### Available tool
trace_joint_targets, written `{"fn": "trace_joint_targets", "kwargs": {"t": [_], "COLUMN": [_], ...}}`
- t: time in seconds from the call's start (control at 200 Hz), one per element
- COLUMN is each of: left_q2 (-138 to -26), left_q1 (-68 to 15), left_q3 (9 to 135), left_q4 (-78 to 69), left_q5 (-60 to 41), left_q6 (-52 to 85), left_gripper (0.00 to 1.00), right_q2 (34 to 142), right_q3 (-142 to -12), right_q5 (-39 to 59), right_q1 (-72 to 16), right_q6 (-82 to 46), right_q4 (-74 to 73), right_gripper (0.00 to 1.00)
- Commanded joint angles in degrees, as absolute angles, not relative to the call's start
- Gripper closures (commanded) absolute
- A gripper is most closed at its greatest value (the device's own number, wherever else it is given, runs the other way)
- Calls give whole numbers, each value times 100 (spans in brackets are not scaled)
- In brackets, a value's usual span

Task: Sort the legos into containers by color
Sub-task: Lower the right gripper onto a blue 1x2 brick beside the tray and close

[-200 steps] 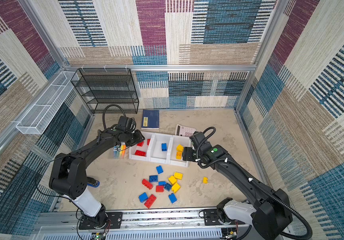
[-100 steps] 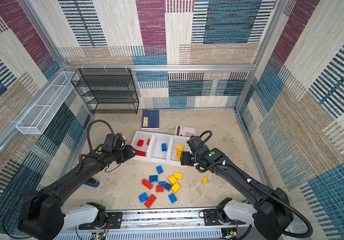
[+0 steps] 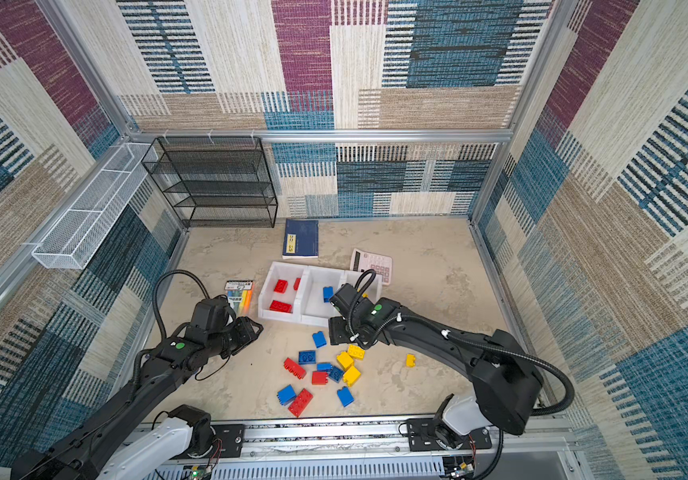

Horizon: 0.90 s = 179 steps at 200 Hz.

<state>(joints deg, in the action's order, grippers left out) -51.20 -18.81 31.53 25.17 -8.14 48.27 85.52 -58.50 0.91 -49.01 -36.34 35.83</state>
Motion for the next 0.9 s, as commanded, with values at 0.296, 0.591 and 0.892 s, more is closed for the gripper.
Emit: {"fn": "trace_joint_targets", "kwargs": {"t": [0.296, 0.591, 0.892], "left_q2": [-4762, -4775, -4753], "left_q1": [-1881, -1875, -1877], "left_q3": [2796, 2652, 2584], "left_q4": [2604, 2507, 2456], "left_q5": [-761, -830, -887], "left_q6": [5133, 5157, 5201], "left_gripper": [52, 52, 52], "right_q2": [10311, 10776, 11043], "right_q3": [-7155, -7333, -7519], "right_q5": [-372, -437, -457], "right_q1": [-5359, -5405, -5430], "right_q6": [-2946, -2833, -2769], "right_q4": [3817, 3823, 3823], "right_gripper": [36, 38, 44]}}
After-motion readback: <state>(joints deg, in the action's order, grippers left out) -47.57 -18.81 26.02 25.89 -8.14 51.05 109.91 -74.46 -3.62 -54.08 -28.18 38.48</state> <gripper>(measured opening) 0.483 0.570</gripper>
